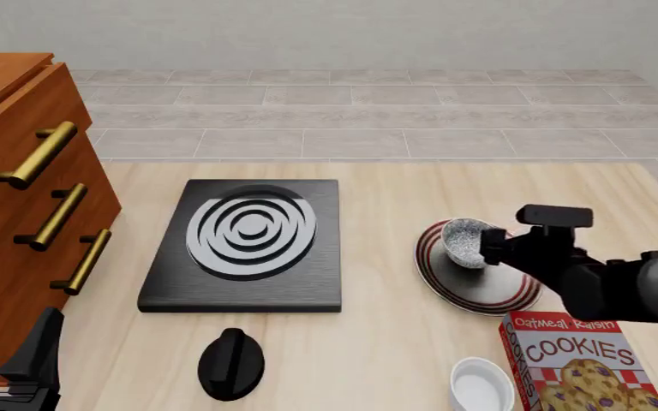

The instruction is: Pick the akita bowl on the stove and place it on the plate.

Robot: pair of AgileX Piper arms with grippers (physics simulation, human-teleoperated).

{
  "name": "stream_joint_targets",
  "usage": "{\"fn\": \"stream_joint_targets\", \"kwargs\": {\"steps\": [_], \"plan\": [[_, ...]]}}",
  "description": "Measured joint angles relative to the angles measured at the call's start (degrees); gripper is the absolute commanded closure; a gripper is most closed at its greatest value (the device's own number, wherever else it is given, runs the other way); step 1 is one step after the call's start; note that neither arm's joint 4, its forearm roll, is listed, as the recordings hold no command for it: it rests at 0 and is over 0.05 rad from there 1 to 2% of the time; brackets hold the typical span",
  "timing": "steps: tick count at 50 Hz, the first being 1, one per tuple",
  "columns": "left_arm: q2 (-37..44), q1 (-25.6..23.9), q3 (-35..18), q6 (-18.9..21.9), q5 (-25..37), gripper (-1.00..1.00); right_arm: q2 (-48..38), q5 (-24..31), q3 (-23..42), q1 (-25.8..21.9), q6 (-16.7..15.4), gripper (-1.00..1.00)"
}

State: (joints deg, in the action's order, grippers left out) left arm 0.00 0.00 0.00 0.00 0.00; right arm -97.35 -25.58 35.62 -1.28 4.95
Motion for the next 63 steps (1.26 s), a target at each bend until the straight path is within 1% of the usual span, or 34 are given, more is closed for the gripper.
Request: {"fn": "stream_joint_targets", "kwargs": {"steps": [14,22,29,50,63], "plan": [[0.0,0.0,0.0,0.0,0.0,-1.0,5.2,0.0,-2.6,-0.7,-0.7,-1.0],[0.0,0.0,0.0,0.0,0.0,-1.0,7.9,0.2,-3.8,-0.9,-2.1,-1.0],[0.0,0.0,0.0,0.0,0.0,-1.0,11.1,-0.5,-5.2,-0.3,-2.6,-1.0],[0.0,0.0,0.0,0.0,0.0,-1.0,23.3,-5.6,-12.0,-0.8,0.0,-1.0],[0.0,0.0,0.0,0.0,0.0,-1.0,26.1,-11.2,-16.0,-0.9,3.1,-1.0]]}}
